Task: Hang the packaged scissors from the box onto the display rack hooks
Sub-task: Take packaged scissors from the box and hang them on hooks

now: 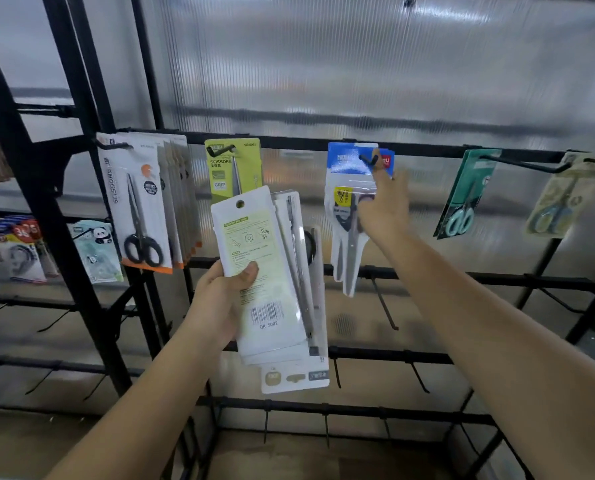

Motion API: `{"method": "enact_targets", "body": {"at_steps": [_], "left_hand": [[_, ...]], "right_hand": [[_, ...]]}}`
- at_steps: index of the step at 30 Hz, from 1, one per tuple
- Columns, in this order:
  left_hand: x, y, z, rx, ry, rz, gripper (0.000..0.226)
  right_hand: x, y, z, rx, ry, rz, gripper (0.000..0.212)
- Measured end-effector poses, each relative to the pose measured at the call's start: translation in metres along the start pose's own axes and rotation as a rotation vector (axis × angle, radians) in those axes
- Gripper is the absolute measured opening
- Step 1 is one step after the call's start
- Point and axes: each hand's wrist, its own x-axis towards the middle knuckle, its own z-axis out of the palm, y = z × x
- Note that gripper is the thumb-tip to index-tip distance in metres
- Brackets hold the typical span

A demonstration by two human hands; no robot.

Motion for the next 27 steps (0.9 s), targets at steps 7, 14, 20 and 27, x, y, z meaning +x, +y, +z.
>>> {"method": "enact_targets", "body": {"at_steps": [7,14,20,27], "left_hand": [[-0.002,-0.004,-0.004,-0.146,-0.018,-0.016,0.022],[-0.005,-0.009,-0.01,-0.224,0.012,-0.016,0.02],[-0.009,-0.017,-0.009,-0.125,-0.011,-0.122,0.035],[-0.013,-0.014,-0.032,0.026,0.168,-0.155,0.034]], "right_hand": [[-0.085,0.028,0.028,0.403,-0.371,0.026,0.046],[-0.103,0.038,0.008,0.445,-0.749,0.175,0.015],[-0.11,0.038,0.0,0.3,-0.464,0.125,0.02],[-0.108,0.054,-0.027,0.31,-0.164,0.185,0.029]]}}
